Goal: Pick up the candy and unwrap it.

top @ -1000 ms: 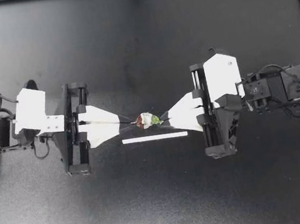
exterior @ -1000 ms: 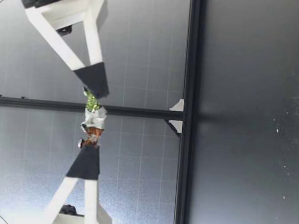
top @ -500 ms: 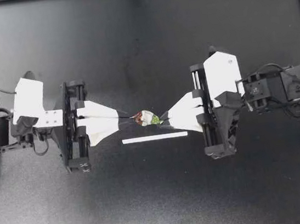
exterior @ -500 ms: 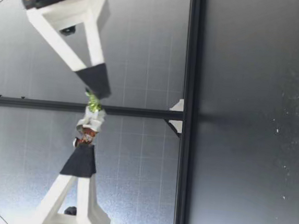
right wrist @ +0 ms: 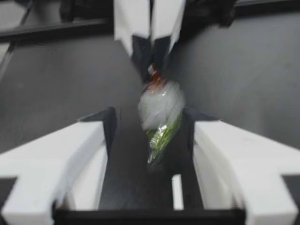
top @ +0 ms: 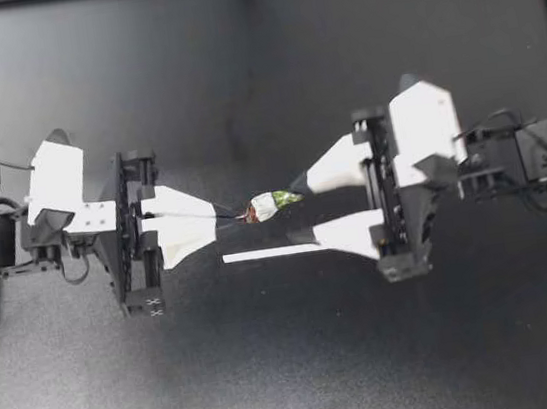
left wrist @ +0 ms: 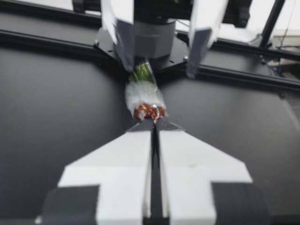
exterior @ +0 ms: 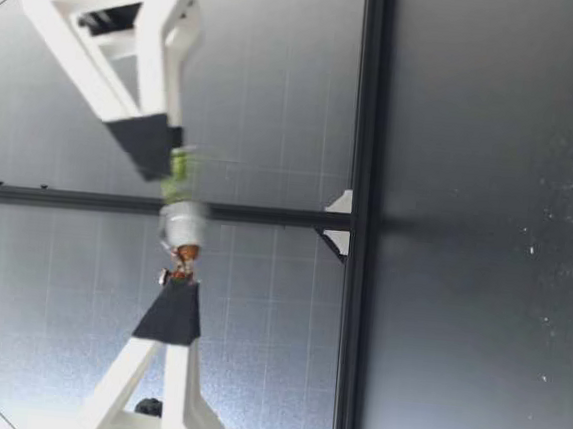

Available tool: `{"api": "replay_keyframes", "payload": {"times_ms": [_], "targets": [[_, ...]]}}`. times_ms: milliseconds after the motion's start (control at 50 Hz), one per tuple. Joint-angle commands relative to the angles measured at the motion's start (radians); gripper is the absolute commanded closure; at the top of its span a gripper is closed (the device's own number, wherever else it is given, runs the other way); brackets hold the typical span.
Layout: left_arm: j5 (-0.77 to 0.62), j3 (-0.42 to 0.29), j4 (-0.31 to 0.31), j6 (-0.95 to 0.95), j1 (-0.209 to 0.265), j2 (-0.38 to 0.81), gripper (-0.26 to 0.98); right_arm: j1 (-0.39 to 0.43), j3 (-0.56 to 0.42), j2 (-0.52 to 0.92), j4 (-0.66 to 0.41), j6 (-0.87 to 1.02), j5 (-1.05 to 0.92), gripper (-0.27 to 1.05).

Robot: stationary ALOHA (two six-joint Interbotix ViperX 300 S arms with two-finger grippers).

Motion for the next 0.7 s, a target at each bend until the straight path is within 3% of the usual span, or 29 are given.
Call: {"api": "replay_keyframes", "payload": {"times_ms": [0, 680], "targets": [[-0.005, -0.011, 0.003, 0.002, 0.002, -0.018, 0.88, -0.020, -0.005, -0.026, 0.003, -0.002, -0.031, 0.17], [-0.005, -0.020, 0.015, 0.025, 0.000, -0.020, 0.88, 0.014, -0.072, 0.097, -0.005, -0.003, -0.075, 0.18]]}}
